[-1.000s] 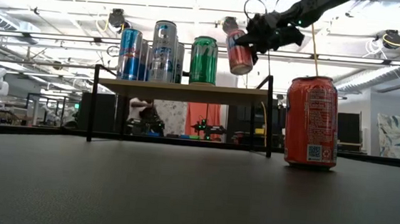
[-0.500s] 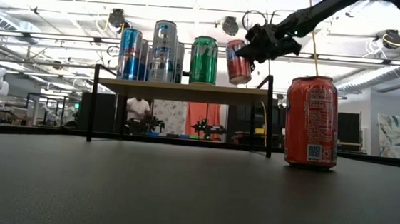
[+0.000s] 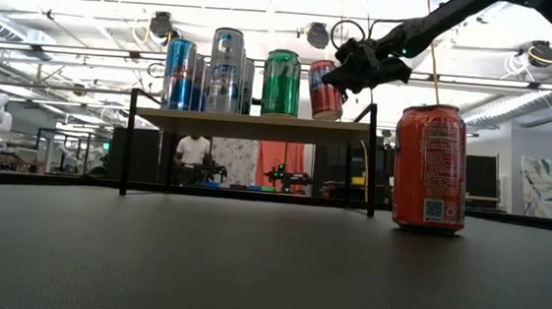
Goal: Place canned beverage on shelf
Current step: Put the top left orange soda can on the shelf
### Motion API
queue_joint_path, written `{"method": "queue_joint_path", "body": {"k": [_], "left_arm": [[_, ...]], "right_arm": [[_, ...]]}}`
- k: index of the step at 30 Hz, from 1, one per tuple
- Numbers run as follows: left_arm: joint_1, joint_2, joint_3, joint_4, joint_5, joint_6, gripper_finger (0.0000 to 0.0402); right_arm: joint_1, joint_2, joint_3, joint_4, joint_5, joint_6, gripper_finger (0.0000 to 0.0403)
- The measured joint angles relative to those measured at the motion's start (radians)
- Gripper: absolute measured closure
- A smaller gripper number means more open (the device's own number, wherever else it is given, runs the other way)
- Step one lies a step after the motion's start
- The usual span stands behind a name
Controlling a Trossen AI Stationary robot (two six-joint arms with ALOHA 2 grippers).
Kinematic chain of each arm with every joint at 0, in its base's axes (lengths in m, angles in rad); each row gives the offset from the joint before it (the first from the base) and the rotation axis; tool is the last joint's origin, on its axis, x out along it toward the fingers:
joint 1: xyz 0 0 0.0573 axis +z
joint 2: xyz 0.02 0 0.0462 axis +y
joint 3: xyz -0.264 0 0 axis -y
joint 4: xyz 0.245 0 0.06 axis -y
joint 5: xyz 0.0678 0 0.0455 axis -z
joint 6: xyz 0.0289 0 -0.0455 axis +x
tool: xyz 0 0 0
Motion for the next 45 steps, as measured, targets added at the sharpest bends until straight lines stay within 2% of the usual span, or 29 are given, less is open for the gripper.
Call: {"method": "queue_joint_path", "body": {"k": [8, 45], "left_arm": [[0.018, 0.006, -0.001, 0.000, -0.004, 0.024, 0.0047], [0.019, 0.006, -0.001, 0.000, -0.004, 0.046, 0.0047]], "right_arm": [[0.005, 0.041, -0.002, -0.008, 0.001, 0.035, 0.0115], [0.011, 0.056, 0.000, -0.072, 0.049, -0.053, 0.0105]]}}
